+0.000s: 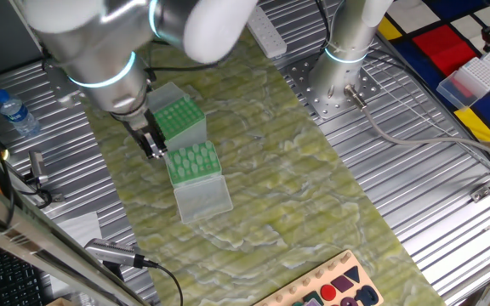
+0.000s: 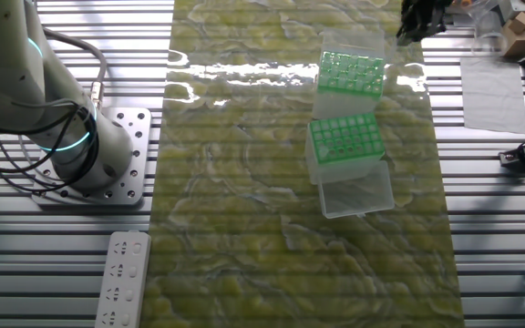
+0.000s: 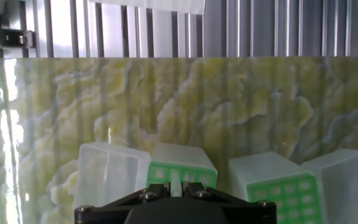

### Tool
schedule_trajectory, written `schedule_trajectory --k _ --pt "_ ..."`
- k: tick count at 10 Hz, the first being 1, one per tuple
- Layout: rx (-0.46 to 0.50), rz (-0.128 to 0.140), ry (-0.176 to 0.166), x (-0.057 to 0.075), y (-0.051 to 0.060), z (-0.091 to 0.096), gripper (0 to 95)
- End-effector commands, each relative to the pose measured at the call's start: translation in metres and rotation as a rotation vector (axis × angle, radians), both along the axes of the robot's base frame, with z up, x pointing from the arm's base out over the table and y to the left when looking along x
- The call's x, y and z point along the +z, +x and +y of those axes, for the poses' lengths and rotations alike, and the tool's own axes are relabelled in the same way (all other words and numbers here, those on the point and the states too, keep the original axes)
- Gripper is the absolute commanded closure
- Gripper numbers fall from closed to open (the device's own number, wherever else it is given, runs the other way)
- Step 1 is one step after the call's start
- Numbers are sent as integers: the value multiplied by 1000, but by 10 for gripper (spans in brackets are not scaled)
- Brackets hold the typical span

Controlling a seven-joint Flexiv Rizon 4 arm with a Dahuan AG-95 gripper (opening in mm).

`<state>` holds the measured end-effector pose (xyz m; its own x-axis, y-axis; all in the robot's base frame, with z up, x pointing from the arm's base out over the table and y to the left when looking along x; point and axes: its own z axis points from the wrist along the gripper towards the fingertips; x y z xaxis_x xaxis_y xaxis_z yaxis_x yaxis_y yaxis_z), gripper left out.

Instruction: Transfer all large pipette tips from one holder to another

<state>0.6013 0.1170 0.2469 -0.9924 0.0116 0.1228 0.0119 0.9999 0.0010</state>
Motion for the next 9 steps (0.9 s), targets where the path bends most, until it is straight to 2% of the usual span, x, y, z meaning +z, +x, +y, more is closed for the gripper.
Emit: schedule_trajectory --k 1,3,9 --pt "6 -4 1 9 -5 -2 950" --pt "10 7 -1 14 -8 -4 950" --pt "45 20 -2 30 -14 -19 950"
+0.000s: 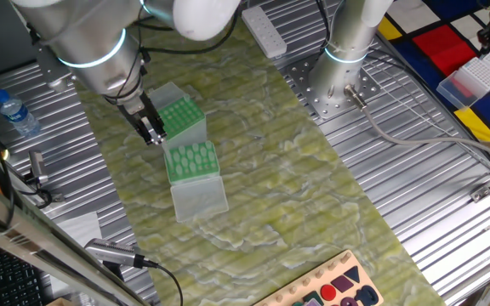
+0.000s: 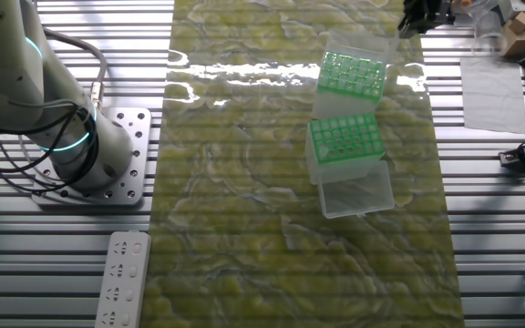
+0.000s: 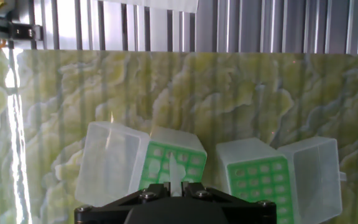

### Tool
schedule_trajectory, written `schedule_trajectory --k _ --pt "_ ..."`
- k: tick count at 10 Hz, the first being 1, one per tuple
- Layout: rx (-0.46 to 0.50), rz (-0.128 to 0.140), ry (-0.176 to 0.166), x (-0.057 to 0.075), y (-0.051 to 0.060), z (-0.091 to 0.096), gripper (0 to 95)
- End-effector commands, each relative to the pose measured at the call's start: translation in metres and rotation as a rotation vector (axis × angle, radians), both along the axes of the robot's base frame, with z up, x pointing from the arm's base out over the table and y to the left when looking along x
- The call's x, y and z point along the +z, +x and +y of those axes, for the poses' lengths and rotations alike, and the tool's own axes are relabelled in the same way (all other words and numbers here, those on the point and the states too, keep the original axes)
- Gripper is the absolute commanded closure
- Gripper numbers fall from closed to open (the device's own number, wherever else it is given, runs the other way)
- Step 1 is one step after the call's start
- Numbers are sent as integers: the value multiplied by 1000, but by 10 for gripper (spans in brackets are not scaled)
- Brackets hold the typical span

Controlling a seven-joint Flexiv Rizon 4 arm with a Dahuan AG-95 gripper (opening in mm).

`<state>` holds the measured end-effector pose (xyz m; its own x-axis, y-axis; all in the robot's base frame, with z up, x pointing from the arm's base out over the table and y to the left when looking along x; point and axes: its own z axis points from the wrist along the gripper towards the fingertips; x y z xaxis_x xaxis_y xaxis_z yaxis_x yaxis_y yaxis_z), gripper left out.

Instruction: Transfer all large pipette tips from one holder to another

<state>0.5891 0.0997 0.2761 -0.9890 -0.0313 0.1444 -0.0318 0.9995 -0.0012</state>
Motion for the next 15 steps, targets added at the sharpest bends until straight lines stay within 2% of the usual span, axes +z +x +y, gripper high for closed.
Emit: schedule_trajectory --k 1,6,9,12,15 --pt "4 3 0 3 -3 -3 950" --pt "22 32 -15 15 -14 -7 950" --pt "45 37 -27 21 -19 -9 950" --pt "83 46 -39 30 -26 -17 950" --pt "105 49 -39 32 -34 -32 950"
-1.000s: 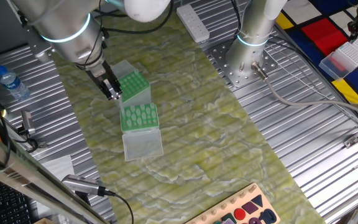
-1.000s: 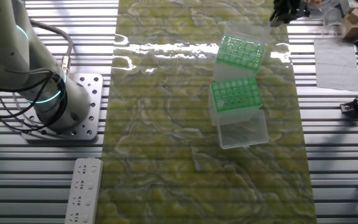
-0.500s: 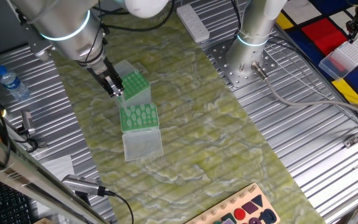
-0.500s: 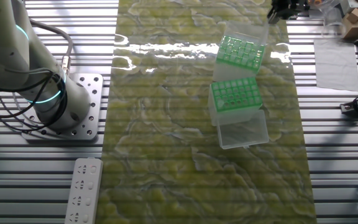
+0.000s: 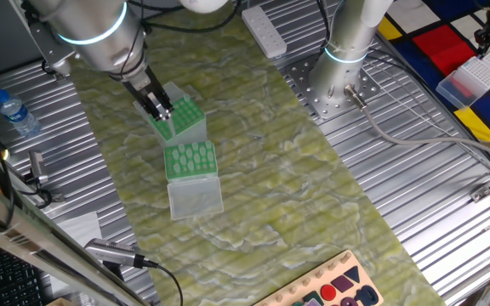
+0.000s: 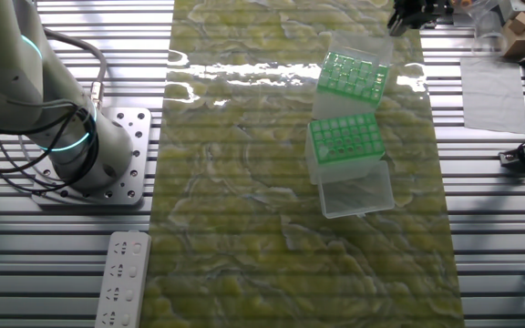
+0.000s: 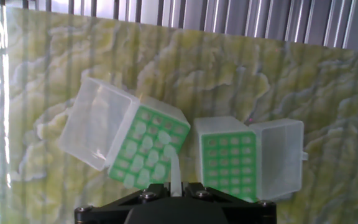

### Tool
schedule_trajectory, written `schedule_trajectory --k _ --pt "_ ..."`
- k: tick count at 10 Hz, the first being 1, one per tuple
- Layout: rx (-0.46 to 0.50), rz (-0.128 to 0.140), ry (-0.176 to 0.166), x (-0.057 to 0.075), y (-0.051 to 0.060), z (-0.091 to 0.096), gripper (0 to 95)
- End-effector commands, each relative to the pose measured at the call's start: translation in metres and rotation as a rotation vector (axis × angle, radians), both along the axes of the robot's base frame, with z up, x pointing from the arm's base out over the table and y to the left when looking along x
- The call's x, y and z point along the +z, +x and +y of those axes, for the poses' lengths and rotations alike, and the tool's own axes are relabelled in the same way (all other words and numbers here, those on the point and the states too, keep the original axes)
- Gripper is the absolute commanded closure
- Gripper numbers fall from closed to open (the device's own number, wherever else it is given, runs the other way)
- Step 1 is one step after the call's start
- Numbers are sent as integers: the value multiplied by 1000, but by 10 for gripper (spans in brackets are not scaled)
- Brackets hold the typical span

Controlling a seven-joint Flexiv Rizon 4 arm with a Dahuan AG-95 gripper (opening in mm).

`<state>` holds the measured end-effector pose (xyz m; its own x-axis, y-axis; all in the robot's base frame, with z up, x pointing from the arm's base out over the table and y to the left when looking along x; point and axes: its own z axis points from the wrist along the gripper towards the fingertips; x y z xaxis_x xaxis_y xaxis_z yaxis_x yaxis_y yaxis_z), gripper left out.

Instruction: Transfer all large pipette tips from one holder to another

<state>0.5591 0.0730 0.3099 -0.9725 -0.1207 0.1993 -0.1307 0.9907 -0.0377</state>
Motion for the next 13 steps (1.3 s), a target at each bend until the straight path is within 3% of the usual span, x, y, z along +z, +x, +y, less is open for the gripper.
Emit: schedule_trajectory --k 1,6,9,11,13 --pt "11 -5 3 -2 -6 -9 950" --pt "29 -14 12 1 -28 -44 950" --pt "50 -36 19 -5 -47 -74 950" --pt "69 -47 28 -10 -55 -95 950" --pt "76 -52 33 -12 -60 -103 950"
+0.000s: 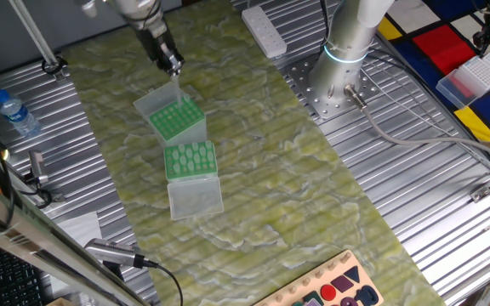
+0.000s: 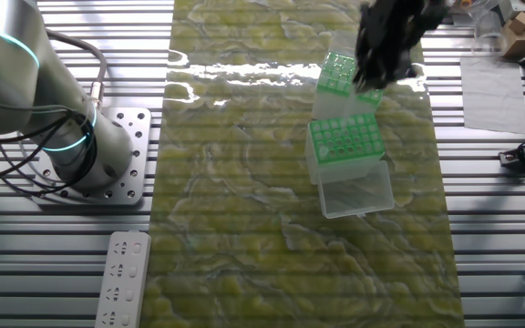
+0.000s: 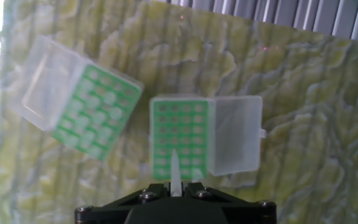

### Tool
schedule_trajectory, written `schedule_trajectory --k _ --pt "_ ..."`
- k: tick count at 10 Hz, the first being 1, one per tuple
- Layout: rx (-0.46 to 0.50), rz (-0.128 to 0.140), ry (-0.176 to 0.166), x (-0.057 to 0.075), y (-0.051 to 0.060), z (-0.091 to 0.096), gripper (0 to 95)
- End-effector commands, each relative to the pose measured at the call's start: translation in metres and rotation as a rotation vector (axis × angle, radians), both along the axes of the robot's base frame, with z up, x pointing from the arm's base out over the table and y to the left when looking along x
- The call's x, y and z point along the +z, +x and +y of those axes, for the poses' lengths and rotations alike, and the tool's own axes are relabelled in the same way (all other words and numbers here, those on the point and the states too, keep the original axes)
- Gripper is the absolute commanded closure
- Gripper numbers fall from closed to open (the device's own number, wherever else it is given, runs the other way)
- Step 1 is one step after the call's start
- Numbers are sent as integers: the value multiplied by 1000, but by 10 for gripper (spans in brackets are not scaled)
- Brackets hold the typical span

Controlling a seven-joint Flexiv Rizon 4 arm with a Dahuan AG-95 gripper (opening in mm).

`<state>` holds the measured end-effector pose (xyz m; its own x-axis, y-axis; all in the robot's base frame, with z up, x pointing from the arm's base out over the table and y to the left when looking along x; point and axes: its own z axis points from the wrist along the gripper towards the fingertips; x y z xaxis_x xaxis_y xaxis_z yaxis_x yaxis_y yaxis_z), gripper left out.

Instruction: Transfer all large pipette tips from one holder to another

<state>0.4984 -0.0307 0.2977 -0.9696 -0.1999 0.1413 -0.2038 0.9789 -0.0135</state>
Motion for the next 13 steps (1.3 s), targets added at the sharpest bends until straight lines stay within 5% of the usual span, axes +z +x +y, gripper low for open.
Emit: schedule_trajectory --k 1,7,13 --pt "0 2 -2 1 0 0 950" --pt "2 4 11 -7 -19 -7 950" --pt "13 0 15 -12 -25 -6 950"
